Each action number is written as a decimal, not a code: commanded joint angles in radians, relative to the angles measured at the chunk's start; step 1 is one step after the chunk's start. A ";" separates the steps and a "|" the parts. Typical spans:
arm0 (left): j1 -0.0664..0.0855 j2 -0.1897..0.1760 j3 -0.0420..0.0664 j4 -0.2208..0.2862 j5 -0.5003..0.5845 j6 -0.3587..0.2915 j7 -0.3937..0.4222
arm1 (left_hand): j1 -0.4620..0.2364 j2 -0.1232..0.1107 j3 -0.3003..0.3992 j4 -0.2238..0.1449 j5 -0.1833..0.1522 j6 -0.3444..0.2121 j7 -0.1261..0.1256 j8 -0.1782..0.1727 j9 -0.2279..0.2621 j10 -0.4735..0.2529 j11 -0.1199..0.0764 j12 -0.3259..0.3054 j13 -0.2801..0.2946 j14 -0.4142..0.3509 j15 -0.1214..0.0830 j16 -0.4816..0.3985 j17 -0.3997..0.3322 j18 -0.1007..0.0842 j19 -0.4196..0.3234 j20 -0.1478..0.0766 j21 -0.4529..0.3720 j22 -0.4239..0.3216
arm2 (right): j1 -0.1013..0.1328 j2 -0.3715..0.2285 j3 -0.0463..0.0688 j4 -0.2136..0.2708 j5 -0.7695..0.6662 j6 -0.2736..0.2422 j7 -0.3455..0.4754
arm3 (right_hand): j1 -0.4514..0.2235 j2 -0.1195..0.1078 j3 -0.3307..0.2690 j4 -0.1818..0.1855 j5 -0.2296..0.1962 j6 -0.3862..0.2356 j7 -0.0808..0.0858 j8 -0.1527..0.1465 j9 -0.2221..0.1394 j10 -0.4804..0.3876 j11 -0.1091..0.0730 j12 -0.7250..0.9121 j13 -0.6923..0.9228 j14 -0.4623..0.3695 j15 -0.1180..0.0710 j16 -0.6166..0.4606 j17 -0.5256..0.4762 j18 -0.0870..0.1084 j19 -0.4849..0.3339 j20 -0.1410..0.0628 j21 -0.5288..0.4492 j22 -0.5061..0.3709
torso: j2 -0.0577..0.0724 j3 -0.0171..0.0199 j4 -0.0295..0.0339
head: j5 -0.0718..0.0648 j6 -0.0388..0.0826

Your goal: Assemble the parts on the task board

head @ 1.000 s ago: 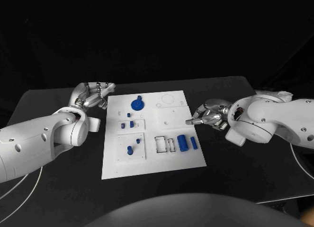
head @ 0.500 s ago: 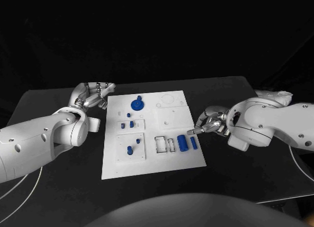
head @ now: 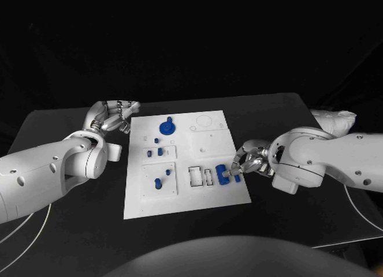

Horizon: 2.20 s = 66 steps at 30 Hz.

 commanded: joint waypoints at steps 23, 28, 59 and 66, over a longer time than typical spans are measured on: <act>0.001 -0.004 0.001 0.002 -0.005 0.020 0.007 | 0.002 0.009 -0.008 -0.001 0.006 -0.007 -0.001 0.005 0.000 -0.002 -0.005 0.001 0.002 -0.004 -0.002 -0.004 -0.002 0.011 -0.003 0.002 -0.002 -0.001 | -0.016 0.067 0.000 -0.044 0.036 0.003 -0.062 | 0.028 0.025 0.028 -0.019 -0.017 0.027 0.048 -0.004 -0.017 0.105 0.011 0.003 0.263 0.108 0.013 0.004 0.263 -0.007 0.103 0.016 0.004 0.263 | 0.001 0.0004 0.0000 | 0.006 0.000; 0.001 -0.004 0.001 0.002 -0.005 0.023 0.007 | 0.001 0.009 -0.009 -0.001 0.006 -0.007 -0.001 0.005 0.000 -0.001 -0.005 0.001 0.002 -0.004 -0.002 -0.003 -0.001 0.011 -0.004 0.002 -0.002 -0.001 | -0.017 0.082 0.000 -0.055 0.031 0.011 -0.070 | 0.030 0.034 0.033 -0.023 -0.020 0.027 0.049 -0.007 -0.020 0.105 0.012 0.003 0.263 0.108 0.013 0.004 0.263 -0.007 0.103 0.017 0.004 0.263 | 0.001 0.0003 0.0006 | 0.004 0.000; 0.001 -0.008 0.000 0.002 -0.005 0.026 0.007 | 0.000 0.009 -0.010 -0.001 0.006 -0.007 -0.001 0.006 0.000 -0.001 -0.005 0.001 0.002 -0.004 -0.002 -0.003 -0.002 0.011 -0.004 0.002 -0.003 -0.001 | -0.041 0.177 0.000 -0.137 -0.020 0.082 -0.123 | 0.044 0.086 0.065 -0.080 -0.015 0.089 0.041 0.018 -0.025 0.105 0.006 0.003 0.263 0.108 0.009 0.004 0.263 -0.007 0.103 0.015 0.004 0.263 | 0.000 0.0002 -0.0001 | 0.000 0.000; 0.001 -0.010 0.000 0.002 -0.005 0.026 0.007 | -0.002 0.010 -0.012 -0.001 0.007 -0.006 -0.002 0.006 0.000 0.000 -0.005 0.002 0.002 -0.004 -0.002 -0.004 -0.002 0.011 -0.004 0.002 -0.003 -0.001 | -0.042 0.180 0.000 -0.137 -0.023 0.088 -0.125 | 0.043 0.086 0.067 -0.085 -0.013 0.096 0.040 0.017 -0.027 0.105 0.005 0.003 0.263 0.108 0.008 0.004 0.263 -0.007 0.103 0.014 0.004 0.263 | 0.000 0.0000 0.0001 | -0.001 0.000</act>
